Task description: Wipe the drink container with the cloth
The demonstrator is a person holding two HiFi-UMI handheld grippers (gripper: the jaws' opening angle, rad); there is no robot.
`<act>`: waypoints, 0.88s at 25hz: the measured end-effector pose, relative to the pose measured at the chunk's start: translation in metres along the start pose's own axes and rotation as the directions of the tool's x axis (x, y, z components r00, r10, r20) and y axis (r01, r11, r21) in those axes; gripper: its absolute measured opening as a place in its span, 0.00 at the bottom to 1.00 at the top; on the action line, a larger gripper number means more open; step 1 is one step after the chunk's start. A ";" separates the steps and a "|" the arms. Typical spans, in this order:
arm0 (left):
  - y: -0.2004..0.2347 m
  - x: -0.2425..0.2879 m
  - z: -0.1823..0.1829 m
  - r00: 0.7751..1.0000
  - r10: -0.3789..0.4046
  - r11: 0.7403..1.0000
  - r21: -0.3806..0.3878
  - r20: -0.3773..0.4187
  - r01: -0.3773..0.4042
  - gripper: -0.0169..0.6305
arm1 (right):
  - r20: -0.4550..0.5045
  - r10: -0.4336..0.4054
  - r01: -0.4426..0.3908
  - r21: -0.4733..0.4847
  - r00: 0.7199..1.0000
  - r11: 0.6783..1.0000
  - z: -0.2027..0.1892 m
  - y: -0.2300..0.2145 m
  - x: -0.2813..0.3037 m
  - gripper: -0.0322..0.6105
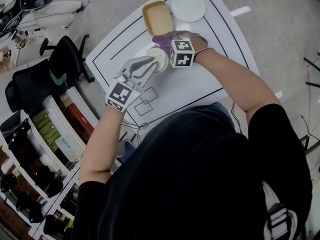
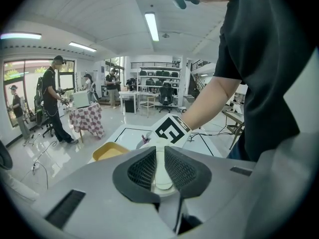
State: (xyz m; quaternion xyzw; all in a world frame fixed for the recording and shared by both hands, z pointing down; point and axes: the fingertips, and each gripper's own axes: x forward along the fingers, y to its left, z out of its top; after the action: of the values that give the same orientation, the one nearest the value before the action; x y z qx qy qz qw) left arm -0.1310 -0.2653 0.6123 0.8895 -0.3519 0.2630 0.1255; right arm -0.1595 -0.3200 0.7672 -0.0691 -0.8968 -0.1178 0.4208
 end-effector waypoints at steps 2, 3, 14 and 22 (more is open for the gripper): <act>-0.001 -0.001 0.000 1.000 0.000 1.000 -0.005 -0.003 0.000 0.13 | 0.003 0.002 -0.002 -0.001 1.000 1.000 0.003 0.002 -0.011 0.16; -0.001 -0.002 0.001 1.000 0.000 1.000 -0.005 -0.004 0.000 0.13 | 0.006 0.003 -0.003 -0.003 1.000 1.000 0.005 0.002 -0.018 0.17; 0.001 -0.015 0.007 0.999 0.033 0.994 -0.108 0.016 -0.031 0.11 | 0.052 -0.093 0.091 0.049 0.994 0.995 0.031 -0.010 -0.125 0.17; 0.004 -0.046 0.035 0.987 0.113 0.980 -0.177 0.110 -0.093 0.12 | 0.145 -0.228 0.199 0.190 0.963 0.961 0.081 -0.006 -0.213 0.17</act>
State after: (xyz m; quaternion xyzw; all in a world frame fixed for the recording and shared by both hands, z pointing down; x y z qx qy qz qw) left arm -0.1487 -0.2562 0.5580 0.8702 -0.4257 0.1842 0.1665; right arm -0.0850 -0.3091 0.5520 0.0560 -0.9377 -0.0779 0.3339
